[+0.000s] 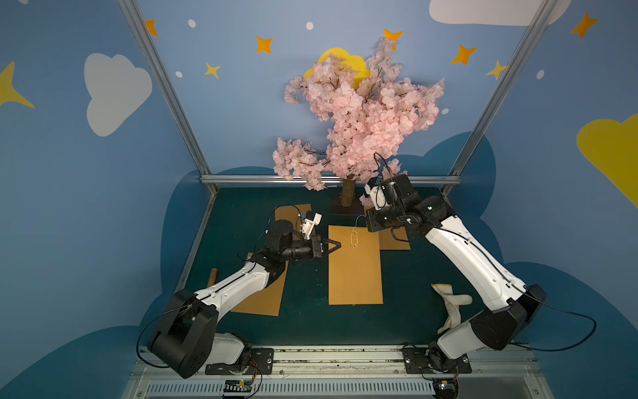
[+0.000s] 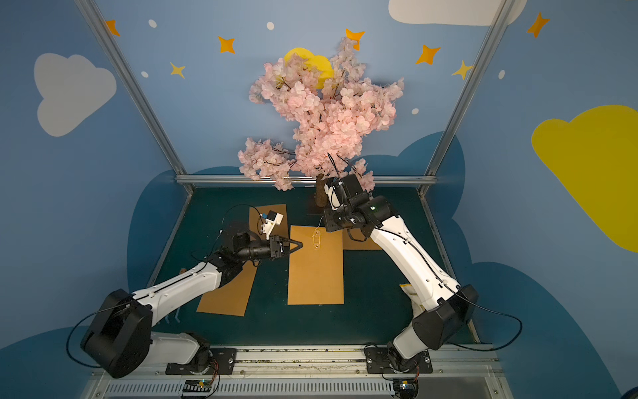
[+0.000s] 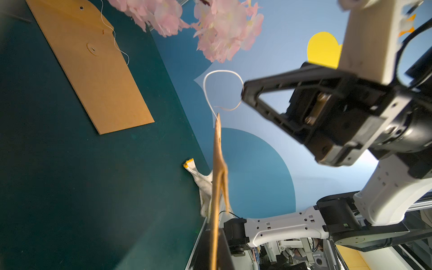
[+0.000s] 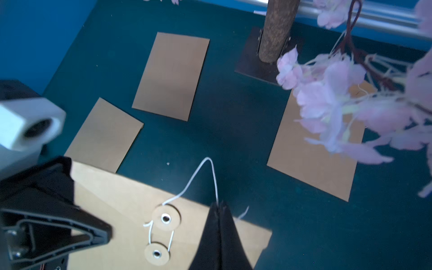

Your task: Open the file bag

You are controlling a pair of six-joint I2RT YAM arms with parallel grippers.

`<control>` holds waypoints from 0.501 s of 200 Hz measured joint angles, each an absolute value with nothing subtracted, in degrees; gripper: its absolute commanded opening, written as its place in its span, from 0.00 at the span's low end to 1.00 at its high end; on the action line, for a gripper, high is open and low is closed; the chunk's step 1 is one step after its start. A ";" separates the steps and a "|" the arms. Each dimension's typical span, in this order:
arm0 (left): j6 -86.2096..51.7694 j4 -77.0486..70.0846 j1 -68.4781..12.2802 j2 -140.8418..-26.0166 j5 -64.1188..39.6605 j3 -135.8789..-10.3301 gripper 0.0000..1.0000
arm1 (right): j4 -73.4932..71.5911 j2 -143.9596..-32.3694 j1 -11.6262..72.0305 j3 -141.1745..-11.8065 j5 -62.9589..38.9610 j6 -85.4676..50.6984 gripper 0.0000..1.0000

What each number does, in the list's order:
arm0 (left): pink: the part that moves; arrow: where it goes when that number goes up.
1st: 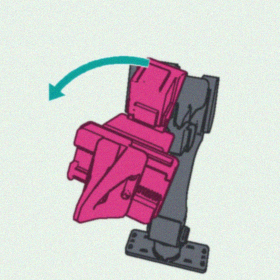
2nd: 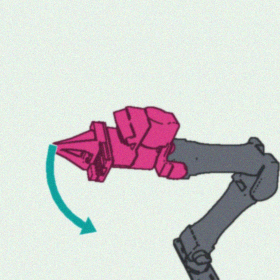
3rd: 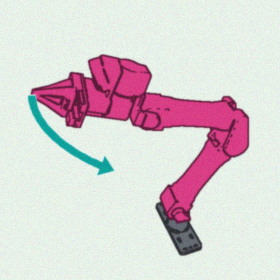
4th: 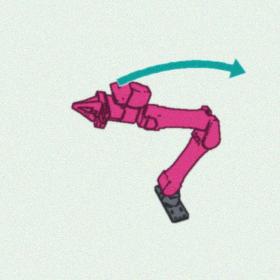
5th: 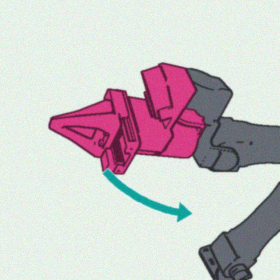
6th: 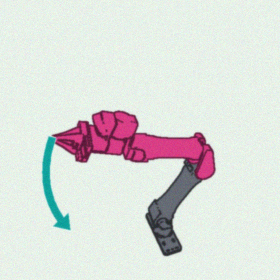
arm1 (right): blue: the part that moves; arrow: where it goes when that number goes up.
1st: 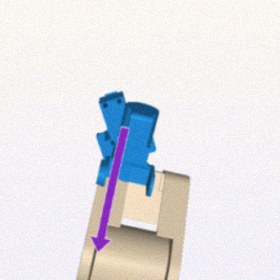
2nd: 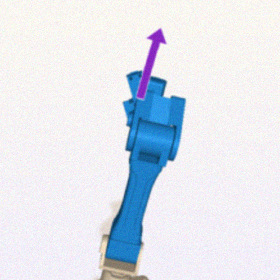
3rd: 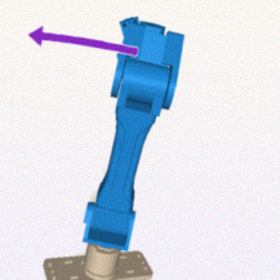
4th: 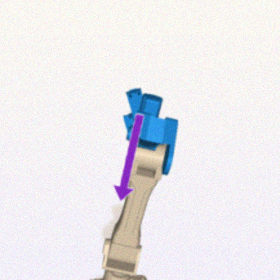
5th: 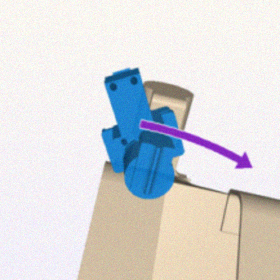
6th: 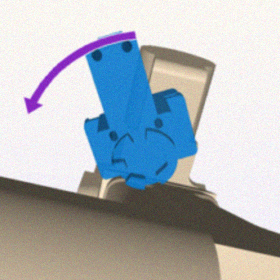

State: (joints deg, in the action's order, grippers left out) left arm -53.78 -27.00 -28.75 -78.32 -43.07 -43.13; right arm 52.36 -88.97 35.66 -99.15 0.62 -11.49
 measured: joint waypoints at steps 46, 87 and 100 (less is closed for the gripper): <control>-52.62 -25.91 -28.80 -78.32 -42.11 -42.85 0.03 | 49.89 -90.67 36.07 -101.27 -8.03 -11.33 0.00; -51.86 -25.69 -28.77 -78.89 -41.58 -43.51 0.02 | 46.81 -90.56 37.01 -100.31 -17.12 -11.88 0.00; -51.83 -25.78 -28.77 -79.53 -41.45 -43.75 0.03 | 45.78 -90.21 37.26 -99.18 -19.51 -12.27 0.00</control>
